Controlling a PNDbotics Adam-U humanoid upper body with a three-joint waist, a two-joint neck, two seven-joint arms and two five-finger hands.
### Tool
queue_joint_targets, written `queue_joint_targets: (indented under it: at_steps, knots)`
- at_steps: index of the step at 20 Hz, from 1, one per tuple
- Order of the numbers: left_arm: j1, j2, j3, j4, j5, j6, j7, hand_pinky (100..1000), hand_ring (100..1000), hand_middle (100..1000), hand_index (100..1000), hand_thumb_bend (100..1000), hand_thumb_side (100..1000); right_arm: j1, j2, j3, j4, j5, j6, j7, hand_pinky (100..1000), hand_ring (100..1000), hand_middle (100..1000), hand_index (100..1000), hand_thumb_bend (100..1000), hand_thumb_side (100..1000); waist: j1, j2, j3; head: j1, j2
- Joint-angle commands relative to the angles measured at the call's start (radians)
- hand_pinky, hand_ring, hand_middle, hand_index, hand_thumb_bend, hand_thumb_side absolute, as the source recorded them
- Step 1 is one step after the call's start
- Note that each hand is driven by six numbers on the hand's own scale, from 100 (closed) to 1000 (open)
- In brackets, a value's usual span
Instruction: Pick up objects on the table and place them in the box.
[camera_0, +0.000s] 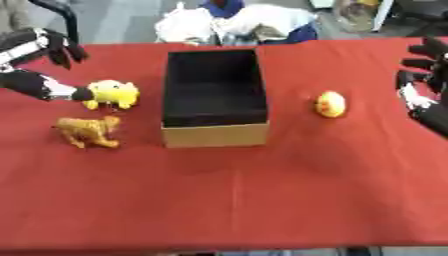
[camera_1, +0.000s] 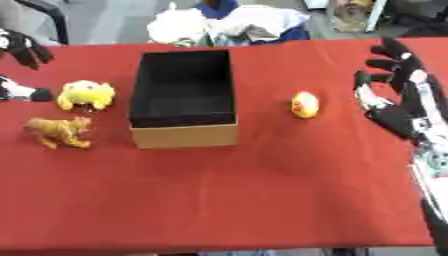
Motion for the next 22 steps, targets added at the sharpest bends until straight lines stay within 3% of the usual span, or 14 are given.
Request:
queue_joint_targets:
  at_steps: [1,12,22]
  knots:
    - [-0.013,0.035,0.007,-0.001,-0.006,-0.001,-0.008,684,637,656,776,767,677,-0.010,-0.025,-0.004,-0.009,-0.003,-0.001,0.001,739,825,843,969,168,367,0.001,-0.014,-0.001,0.000,0.005]
    - [-0.033,0.003,-0.009,0.071,-0.049,-0.004,-0.034,679,633,649,768,779,685,-0.008,-0.023,-0.003,-0.005,-0.005,-0.001,0.003,739,824,842,969,163,370,0.000,-0.016,-0.001,-0.005,0.005]
    - [-0.088,-0.065,-0.039,0.241,-0.138,-0.045,-0.091,675,627,631,750,780,676,-0.010,-0.020,-0.002,-0.002,-0.008,-0.002,0.004,738,824,842,970,155,376,-0.005,-0.013,-0.004,-0.006,0.005]
